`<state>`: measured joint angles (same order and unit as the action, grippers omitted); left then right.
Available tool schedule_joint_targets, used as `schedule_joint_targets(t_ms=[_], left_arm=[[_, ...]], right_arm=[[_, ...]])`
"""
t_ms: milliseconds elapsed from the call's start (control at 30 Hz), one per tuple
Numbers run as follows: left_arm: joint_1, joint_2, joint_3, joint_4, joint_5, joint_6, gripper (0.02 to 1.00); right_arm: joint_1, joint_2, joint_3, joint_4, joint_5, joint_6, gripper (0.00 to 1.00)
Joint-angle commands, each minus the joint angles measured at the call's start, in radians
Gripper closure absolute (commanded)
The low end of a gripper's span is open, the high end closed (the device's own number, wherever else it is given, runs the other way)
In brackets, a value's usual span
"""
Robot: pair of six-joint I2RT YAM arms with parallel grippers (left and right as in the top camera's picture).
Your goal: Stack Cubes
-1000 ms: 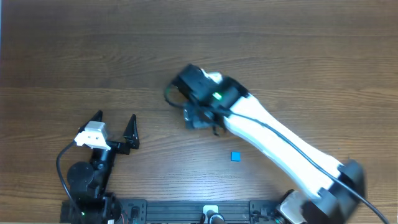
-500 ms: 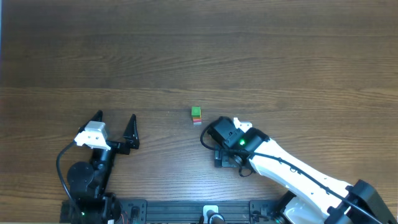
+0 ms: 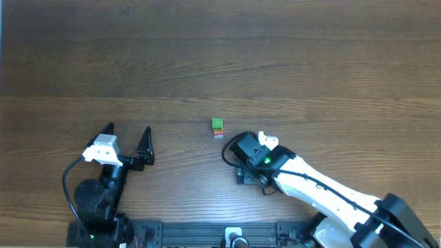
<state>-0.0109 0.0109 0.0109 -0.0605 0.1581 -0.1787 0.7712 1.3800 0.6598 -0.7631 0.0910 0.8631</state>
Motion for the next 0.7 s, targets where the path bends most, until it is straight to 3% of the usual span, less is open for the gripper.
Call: schedule_joint_targets(t_ms=[33,100,333,700], left_arm=[[-0.005,-0.005,-0.005,0.0,0.009,0.014,0.02],[-0.005,-0.005,-0.005,0.0,0.009,0.015,0.018],[-0.005,-0.005,-0.005,0.0,0.009,0.015,0.018],[-0.005,-0.005,-0.005,0.0,0.009,0.015,0.018]], right_arm=[[-0.005,0.033,-0.006,0.017,0.038,-0.008,0.143],[-0.005,0.034,-0.006,0.016,0.045,-0.012,0.246],[-0.005,0.034,-0.006,0.016,0.045,-0.016,0.43],[-0.005,0.034,-0.007,0.016,0.053,-0.015,0.581]])
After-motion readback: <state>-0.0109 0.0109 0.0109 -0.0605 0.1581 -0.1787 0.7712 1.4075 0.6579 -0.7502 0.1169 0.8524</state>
